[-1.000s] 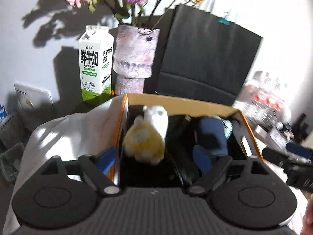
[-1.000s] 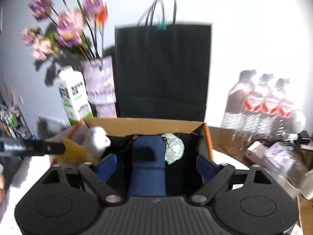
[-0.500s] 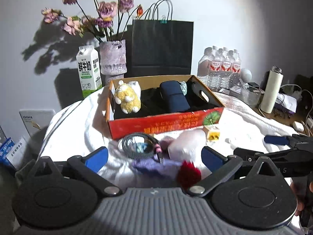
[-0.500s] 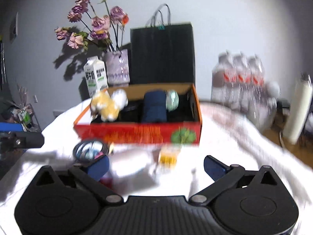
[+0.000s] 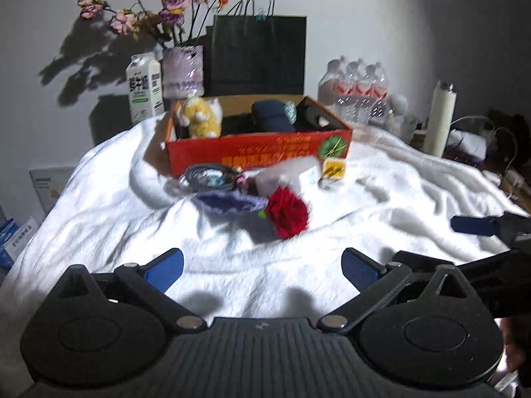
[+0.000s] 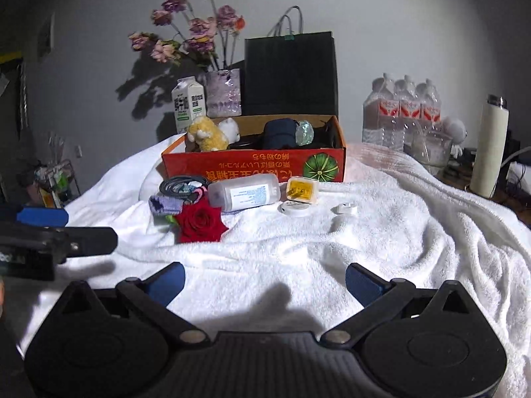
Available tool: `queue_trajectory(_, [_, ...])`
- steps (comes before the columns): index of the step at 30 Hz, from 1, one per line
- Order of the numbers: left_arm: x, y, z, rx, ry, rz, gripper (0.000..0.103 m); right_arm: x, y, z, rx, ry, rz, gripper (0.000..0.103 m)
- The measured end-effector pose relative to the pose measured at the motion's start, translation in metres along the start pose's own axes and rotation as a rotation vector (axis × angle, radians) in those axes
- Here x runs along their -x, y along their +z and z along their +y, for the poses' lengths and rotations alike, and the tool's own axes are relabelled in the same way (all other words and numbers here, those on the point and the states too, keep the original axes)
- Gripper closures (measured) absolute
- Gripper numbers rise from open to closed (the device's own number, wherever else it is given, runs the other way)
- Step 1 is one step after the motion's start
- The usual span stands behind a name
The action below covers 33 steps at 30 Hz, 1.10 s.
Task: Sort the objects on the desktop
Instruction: 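Withdraw both tools from the box back over the towel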
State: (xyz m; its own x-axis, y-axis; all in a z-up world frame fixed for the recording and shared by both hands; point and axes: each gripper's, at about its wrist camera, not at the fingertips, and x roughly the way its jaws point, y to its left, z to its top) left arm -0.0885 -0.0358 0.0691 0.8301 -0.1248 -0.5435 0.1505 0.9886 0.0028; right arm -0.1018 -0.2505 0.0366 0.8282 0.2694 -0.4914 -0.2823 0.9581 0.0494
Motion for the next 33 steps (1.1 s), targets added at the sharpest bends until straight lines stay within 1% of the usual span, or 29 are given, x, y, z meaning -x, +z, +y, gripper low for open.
queue_trajectory(2, [-0.003,-0.002,0.001,0.006,-0.003,0.009,0.000,0.000,-0.004,0.002,0.023,-0.011,-0.001,0.000])
queue_trajectory(6, [-0.009,0.000,0.001,0.025,0.005,0.029,0.000,0.002,-0.010,0.000,0.022,-0.013,-0.004,0.000])
queue_trajectory(11, [-0.012,-0.007,0.000,0.027,-0.004,0.010,0.000,0.003,-0.014,0.002,0.038,0.004,-0.027,0.000])
queue_trajectory(16, [-0.024,-0.012,0.008,0.068,-0.014,0.035,0.000,-0.019,-0.007,0.005,0.032,-0.019,0.020,0.000])
queue_trajectory(19, [-0.030,-0.011,0.013,0.089,-0.006,0.042,0.000,-0.029,-0.004,0.008,0.041,-0.027,0.041,0.000])
queue_trajectory(24, [-0.041,0.000,0.026,0.118,0.005,0.031,0.000,-0.042,0.005,0.010,0.051,-0.038,0.058,0.000])
queue_trajectory(33, [-0.076,0.023,0.049,0.182,0.042,0.042,0.000,-0.073,0.025,0.001,0.063,-0.076,0.074,0.000])
